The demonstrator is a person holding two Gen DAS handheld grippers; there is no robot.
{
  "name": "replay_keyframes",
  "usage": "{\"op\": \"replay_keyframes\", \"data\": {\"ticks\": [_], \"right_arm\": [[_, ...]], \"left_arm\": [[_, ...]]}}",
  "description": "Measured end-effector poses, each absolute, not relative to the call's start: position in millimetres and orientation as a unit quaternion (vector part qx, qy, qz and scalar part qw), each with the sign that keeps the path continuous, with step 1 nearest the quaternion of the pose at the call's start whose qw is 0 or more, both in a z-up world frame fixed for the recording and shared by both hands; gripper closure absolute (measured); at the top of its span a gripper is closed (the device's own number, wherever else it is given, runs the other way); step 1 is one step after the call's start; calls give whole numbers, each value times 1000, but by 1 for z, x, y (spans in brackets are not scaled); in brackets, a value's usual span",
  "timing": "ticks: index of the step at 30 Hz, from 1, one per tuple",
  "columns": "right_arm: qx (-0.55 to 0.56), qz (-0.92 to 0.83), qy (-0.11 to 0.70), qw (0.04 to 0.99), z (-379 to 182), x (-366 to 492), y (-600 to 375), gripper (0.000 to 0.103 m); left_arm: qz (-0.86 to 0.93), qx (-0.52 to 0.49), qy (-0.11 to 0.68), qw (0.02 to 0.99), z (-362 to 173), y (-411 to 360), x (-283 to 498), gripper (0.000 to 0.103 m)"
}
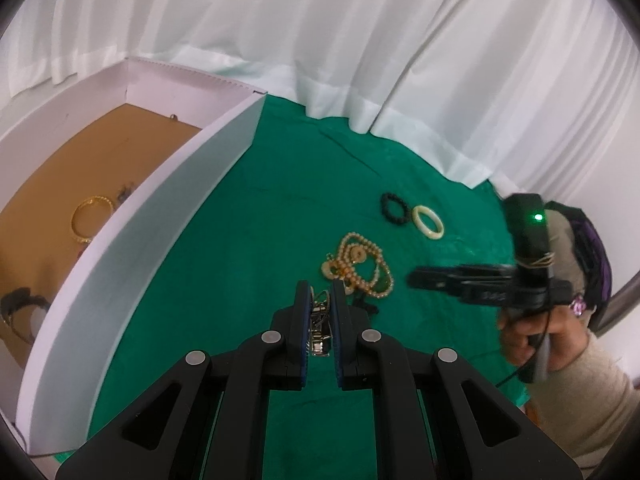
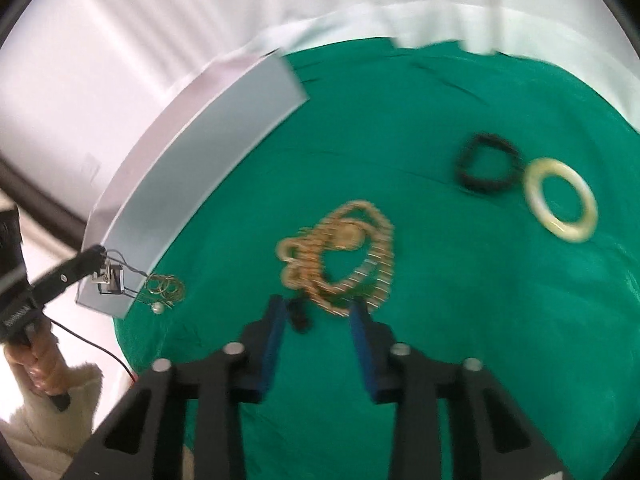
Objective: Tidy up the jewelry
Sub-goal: 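Close the right tool on the gold chain necklace while the left tool holds its necklace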
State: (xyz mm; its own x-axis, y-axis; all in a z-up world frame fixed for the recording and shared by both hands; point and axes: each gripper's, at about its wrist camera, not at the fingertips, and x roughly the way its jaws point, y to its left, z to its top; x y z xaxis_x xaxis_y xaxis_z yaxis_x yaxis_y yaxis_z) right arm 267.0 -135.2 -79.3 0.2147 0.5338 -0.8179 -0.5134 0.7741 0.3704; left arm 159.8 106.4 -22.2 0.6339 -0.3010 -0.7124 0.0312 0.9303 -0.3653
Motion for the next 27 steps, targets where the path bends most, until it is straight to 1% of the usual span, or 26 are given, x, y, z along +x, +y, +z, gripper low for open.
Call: {"op": "replay_keyframes", "data": {"ticks": [3,6,10,13,16,17,18,19,23,27], "right_arm": [[-46,370,514,772,-86,265,-98,72],[-112,369,498,777,-98,265,-71,72],[-153,338,500,782,-116,279,-60,72],[-133,347,520,769,-124,289,-67,72],[-138,363,517,762,-124,287,-63,72],[-144,364,518,761,-125,288,-60,74],[-143,364,518,760,-125,289,-58,80],[-140,362,523,759,-124,289,-55,95],[-84,345,533,768,-111,306,-74,95],[7,347,525,777,-86,309,-110,95]], "left_arm": [[-94,-165,418,888,-24,110,158,95],[-95,-168,417,888,-24,113,157,95],[-94,-171,417,888,-25,115,155,95],[-94,-172,418,887,-27,119,154,95],[-92,-174,421,885,-30,120,155,95],[-91,-175,423,885,-31,121,156,95],[-91,-176,424,884,-31,122,157,95],[-91,-178,424,883,-32,122,157,95],[-91,-177,421,885,-29,122,151,95],[-94,-176,417,887,-26,120,148,95]]}}
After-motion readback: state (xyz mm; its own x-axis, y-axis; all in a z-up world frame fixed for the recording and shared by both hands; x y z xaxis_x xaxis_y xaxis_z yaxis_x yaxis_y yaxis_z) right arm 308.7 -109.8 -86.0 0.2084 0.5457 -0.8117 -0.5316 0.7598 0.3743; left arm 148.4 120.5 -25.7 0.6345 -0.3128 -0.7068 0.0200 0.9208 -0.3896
